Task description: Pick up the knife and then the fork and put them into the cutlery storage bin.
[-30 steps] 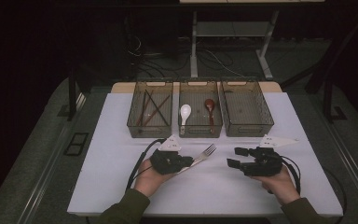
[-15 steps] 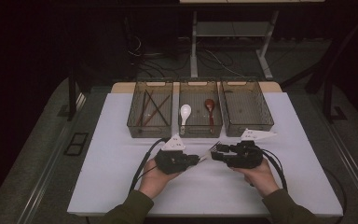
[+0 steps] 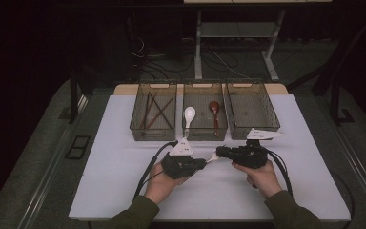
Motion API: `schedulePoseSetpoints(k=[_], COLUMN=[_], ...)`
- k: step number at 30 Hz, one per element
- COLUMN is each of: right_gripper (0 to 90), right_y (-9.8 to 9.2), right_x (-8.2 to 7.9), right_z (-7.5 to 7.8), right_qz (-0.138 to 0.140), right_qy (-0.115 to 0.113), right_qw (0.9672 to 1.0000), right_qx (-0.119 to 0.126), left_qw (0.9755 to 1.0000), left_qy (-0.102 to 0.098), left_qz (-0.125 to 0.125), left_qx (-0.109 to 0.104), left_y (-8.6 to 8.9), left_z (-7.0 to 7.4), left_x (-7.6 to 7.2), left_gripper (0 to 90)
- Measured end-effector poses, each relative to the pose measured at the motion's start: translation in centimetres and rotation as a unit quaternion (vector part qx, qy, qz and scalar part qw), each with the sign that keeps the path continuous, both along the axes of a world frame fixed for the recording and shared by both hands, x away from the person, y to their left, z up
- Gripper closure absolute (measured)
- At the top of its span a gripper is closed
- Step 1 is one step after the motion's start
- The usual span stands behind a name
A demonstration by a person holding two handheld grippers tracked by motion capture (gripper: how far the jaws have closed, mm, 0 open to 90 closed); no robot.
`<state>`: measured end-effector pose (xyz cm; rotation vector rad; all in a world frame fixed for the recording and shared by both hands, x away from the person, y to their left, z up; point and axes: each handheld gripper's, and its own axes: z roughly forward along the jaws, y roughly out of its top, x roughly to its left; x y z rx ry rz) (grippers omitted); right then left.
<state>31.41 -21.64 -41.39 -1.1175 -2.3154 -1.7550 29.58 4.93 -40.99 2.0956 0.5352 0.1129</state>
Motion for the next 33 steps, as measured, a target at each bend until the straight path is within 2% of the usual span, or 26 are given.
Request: schedulePoseSetpoints(k=[11,17,20,23,27,33], right_gripper=[87.0,87.1,87.1,87.2,87.1,87.1], right_y=[0.1,-0.3,-0.6,-1.2,-2.1,-3.5], right_x=[0.1,0.2,0.2,0.2,0.4,0.5], right_z=[0.7,0.8,1.0,1.4,1.9,2.4], right_qz=[0.009,-0.004,-0.012,-0.021,-0.036,-0.051], right_qy=[-0.013,-0.017,-0.022,-0.03,-0.04,-0.044], right_qw=[0.9998,0.9998,0.9997,0.9992,0.9983,0.9974], right_qx=[0.008,0.0,-0.006,-0.016,-0.023,-0.027], left_qw=[0.9997,0.9996,0.9994,0.9991,0.9991,0.999], left_qy=[-0.003,-0.012,-0.017,-0.018,-0.027,-0.02], left_qz=[-0.01,-0.02,-0.019,-0.016,-0.017,-0.004], left_qx=[-0.023,-0.017,-0.022,-0.034,-0.029,-0.039], left_y=[0.4,0.3,0.6,1.7,3.6,6.7], left_z=[0.1,-0.2,-0.1,-0.1,-0.2,-0.9], left_x=[0.1,-0.2,-0.4,-0.6,-0.7,-1.3], left_gripper=[83.4,72.4,65.5,61.4,55.6,47.0])
